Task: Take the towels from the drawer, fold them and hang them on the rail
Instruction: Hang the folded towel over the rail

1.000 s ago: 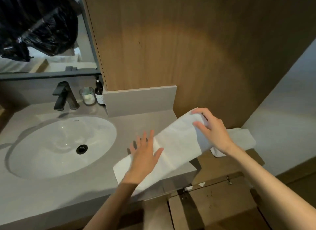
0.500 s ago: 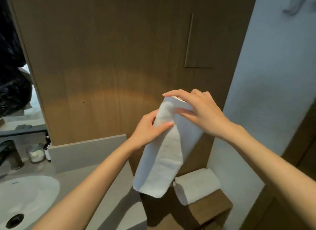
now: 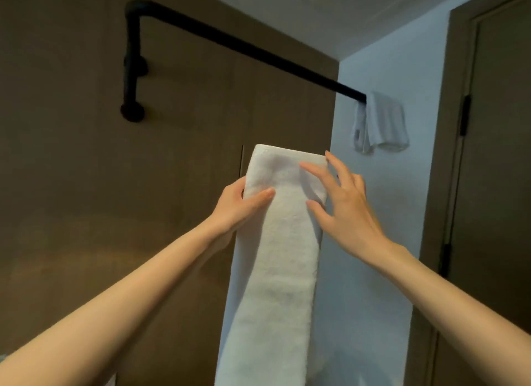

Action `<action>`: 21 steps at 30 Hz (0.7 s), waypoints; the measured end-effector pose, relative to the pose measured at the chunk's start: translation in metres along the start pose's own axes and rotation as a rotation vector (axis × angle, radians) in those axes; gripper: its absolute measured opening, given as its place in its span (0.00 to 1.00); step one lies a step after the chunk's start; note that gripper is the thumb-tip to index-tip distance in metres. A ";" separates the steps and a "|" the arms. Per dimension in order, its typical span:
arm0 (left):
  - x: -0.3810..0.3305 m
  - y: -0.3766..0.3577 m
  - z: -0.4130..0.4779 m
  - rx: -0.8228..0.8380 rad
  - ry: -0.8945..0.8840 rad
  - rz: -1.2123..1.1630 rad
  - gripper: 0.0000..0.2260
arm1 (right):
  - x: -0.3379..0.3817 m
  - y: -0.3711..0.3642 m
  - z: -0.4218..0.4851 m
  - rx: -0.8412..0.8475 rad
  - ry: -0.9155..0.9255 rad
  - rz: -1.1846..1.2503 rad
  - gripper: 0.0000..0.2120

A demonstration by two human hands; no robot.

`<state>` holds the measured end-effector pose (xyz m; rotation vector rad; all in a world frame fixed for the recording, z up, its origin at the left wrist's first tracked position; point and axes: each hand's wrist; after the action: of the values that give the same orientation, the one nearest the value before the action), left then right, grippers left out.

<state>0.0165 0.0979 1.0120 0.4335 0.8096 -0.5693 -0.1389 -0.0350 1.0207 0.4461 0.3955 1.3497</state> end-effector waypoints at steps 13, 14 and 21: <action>-0.059 -0.059 0.124 0.029 -0.083 -0.283 0.17 | -0.066 0.017 0.081 -0.100 -0.041 0.485 0.35; -0.061 -0.060 0.136 0.047 -0.092 -0.320 0.17 | -0.072 0.018 0.091 -0.136 -0.029 0.478 0.34; -0.068 -0.066 0.205 0.152 -0.285 -0.218 0.30 | -0.115 0.025 0.165 -0.394 0.076 0.374 0.28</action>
<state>0.0503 -0.0470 1.1813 0.3945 0.5446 -0.8783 -0.0947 -0.1575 1.1765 0.1413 0.1010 1.7662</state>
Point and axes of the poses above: each hand's wrist, its own z-axis towards the middle knuckle, its own y-axis out of the back of the hand, x = y × z, and after that the axes turned 3 degrees about y, right-handed
